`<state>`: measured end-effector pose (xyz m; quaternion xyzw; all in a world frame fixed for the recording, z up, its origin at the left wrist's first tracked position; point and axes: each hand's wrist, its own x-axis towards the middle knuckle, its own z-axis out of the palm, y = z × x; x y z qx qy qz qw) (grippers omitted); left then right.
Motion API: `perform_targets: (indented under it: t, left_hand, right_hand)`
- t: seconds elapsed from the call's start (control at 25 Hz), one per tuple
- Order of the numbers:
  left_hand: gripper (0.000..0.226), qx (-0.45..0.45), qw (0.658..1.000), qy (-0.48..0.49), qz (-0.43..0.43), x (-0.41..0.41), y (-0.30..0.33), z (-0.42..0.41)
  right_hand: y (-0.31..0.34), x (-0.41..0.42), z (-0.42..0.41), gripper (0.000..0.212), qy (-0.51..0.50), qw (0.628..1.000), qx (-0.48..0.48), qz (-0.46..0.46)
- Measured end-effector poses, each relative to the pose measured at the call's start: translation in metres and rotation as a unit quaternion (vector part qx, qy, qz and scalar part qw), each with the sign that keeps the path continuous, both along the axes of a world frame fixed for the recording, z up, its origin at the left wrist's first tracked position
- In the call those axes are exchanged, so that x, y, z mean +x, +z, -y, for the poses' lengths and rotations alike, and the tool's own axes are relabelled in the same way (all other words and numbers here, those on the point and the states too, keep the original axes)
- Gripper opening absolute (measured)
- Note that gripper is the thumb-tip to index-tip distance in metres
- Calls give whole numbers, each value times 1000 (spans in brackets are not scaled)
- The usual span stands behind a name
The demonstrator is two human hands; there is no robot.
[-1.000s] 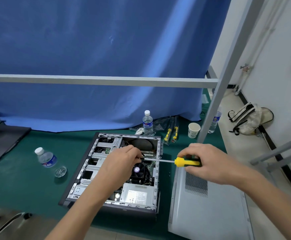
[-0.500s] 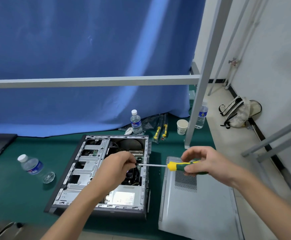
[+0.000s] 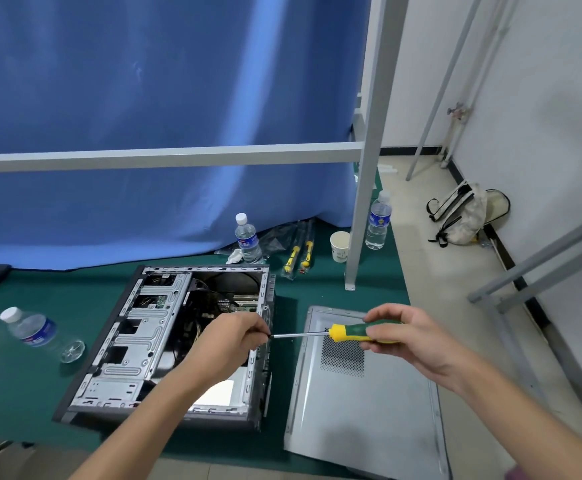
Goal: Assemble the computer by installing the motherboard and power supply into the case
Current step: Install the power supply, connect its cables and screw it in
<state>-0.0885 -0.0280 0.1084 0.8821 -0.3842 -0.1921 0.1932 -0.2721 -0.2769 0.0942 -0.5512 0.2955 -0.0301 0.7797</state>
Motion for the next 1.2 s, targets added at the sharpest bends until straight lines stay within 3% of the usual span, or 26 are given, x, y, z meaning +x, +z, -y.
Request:
perform_targets:
  t: [0.2,0.28,0.4,0.6,0.8,1.04,1.2]
  left_hand:
    - [13,48,998,-27,-38,-12,-16,22]
    - [9,79,995,-50,-32,-9,-22,33]
    - [11,136,985,-102,-13,4,-32,50]
    - [11,249,949,-191,35,34,-66,80]
    - [11,342,888,-306,21,33,-123,101]
    - [19,486,757,-437,-1,17,-185,101]
    - [20,506,722,-472,20,0,-215,89]
  right_hand:
    - [-22,-16,14,14,-2,990,-130,-58]
    - [-33,-20,18,1,15,992,-115,-53]
    - [-49,-22,21,20,20,991,-129,-41]
    - [-87,-15,16,20,-1,979,-196,-46]
    - [-145,-14,20,22,0,977,-202,-64]
    - [-216,-27,-12,21,37,981,-155,-109]
    - [-241,-34,-26,19,45,978,-152,-133]
